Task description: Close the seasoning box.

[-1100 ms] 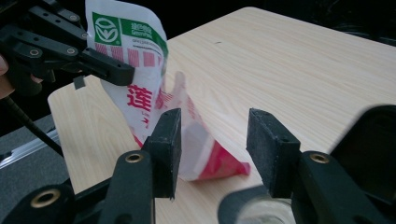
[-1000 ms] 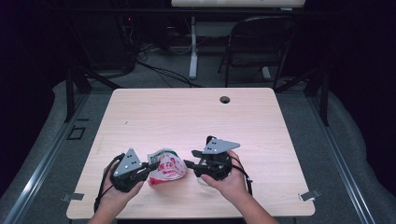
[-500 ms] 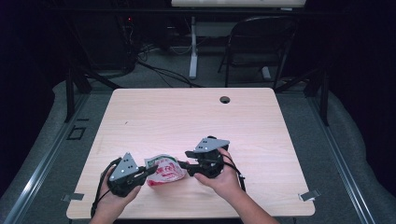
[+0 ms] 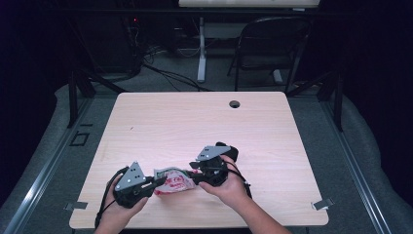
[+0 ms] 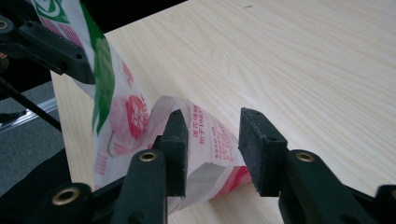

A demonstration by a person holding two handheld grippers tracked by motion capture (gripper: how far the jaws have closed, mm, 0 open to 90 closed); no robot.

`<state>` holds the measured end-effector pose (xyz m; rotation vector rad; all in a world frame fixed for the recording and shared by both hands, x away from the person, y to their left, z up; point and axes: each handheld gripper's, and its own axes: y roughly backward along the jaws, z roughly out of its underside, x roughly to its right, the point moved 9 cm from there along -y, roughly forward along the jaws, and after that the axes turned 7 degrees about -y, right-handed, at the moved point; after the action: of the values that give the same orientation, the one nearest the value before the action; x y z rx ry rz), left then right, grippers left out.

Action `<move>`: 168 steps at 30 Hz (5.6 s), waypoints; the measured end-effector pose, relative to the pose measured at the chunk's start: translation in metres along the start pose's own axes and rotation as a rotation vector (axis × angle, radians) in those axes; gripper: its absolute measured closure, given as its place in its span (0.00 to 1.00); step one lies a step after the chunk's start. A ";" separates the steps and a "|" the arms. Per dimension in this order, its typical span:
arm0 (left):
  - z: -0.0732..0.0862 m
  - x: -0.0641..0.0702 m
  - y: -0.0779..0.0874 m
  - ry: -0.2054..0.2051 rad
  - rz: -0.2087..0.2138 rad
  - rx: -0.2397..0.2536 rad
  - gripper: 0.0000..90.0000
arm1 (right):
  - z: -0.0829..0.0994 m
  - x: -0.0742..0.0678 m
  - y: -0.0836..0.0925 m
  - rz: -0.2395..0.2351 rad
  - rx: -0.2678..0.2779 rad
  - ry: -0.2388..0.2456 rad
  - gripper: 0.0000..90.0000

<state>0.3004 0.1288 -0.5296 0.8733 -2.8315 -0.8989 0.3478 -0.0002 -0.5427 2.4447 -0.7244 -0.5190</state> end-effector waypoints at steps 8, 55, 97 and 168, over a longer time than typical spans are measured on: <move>0.001 -0.001 0.001 0.003 0.004 -0.001 0.93 | 0.001 -0.007 -0.004 -0.049 -0.015 0.011 1.00; 0.089 -0.010 -0.080 0.125 0.078 -0.126 0.36 | 0.002 -0.003 -0.004 -0.156 -0.027 -0.175 1.00; 0.083 -0.009 -0.088 0.050 0.008 -0.154 0.57 | 0.005 0.001 0.002 -0.144 -0.015 -0.172 1.00; 0.013 -0.043 -0.088 -0.349 -0.382 -0.154 0.60 | -0.006 0.018 0.064 -0.035 0.073 -0.259 1.00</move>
<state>0.3778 0.0986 -0.5827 1.3868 -2.8598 -1.4202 0.3402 -0.0538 -0.5040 2.4883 -0.8180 -0.8486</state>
